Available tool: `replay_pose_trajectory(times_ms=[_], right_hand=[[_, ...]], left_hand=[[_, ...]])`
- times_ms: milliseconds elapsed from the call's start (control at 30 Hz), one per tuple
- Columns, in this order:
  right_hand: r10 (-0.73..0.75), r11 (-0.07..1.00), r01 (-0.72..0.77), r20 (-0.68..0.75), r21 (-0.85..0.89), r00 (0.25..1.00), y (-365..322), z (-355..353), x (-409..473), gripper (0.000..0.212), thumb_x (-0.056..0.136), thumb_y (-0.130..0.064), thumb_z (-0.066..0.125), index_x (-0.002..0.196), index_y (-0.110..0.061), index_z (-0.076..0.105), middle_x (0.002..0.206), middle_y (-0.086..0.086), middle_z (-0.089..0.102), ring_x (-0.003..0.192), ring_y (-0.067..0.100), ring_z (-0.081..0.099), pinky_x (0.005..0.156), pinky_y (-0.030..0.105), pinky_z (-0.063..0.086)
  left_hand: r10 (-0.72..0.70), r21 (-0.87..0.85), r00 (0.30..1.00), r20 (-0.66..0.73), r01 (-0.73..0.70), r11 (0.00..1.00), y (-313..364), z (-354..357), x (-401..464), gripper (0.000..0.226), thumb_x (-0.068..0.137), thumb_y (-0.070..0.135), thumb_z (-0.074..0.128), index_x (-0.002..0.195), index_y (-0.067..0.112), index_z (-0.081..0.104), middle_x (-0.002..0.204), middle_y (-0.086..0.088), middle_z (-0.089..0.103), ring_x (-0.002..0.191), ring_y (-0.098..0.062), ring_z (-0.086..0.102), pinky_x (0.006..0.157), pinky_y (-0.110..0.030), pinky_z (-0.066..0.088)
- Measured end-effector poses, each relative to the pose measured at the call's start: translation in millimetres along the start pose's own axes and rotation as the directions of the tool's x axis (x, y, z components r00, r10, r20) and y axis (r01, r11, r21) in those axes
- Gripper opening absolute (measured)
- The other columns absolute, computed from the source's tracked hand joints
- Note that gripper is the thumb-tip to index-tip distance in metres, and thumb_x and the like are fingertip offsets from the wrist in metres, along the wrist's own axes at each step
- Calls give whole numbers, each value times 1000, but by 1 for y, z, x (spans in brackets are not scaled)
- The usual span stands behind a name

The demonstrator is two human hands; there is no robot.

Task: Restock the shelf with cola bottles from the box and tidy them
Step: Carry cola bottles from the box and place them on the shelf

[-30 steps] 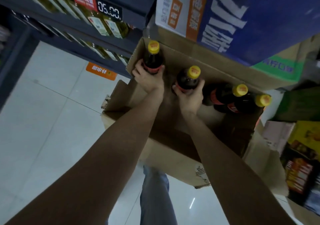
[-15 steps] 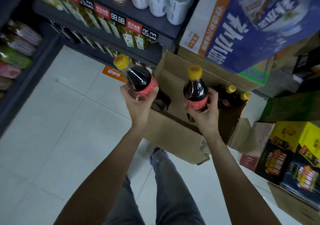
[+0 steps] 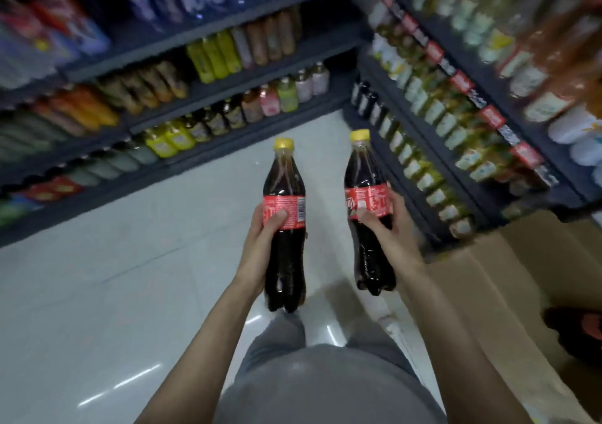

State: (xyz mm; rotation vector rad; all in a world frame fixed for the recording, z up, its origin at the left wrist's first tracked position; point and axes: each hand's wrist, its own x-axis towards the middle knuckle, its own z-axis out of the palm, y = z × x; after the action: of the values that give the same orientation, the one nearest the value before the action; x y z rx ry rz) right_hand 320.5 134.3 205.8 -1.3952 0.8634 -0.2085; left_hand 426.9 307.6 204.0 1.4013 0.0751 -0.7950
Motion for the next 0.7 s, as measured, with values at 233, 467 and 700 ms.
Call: replay_pose_trajectory(times_ms=[233,467,700], right_hand=[[51,998,-58,394,5,918,-44,233,29,58,76,-38,71,124,-34,40,112,4,62,99,22,64,87,40,52],[49,990,45,632,-131,773,-99,434,58,85,57,-46,85,126,-31,38,119,8,61,103,26,64,95,47,50],[-131,991,96,749,90,649,-182,621,100,58,64,-39,74,117,-38,48,116,3,62,105,22,62,86,38,51]], left_hand=[[83,-67,973,-217,-100,993,73,-198,-3,64,71,38,77,123,17,45,95,-8,69,86,-32,70,67,-31,54],[194,-53,848,-494,-252,966,130,-348,11,72,55,44,84,112,17,51,105,-15,68,96,-32,68,85,-41,55],[456,168,606,-652,-472,866,234,-485,49,61,52,46,77,104,22,55,92,4,69,85,-12,67,74,-21,54]])
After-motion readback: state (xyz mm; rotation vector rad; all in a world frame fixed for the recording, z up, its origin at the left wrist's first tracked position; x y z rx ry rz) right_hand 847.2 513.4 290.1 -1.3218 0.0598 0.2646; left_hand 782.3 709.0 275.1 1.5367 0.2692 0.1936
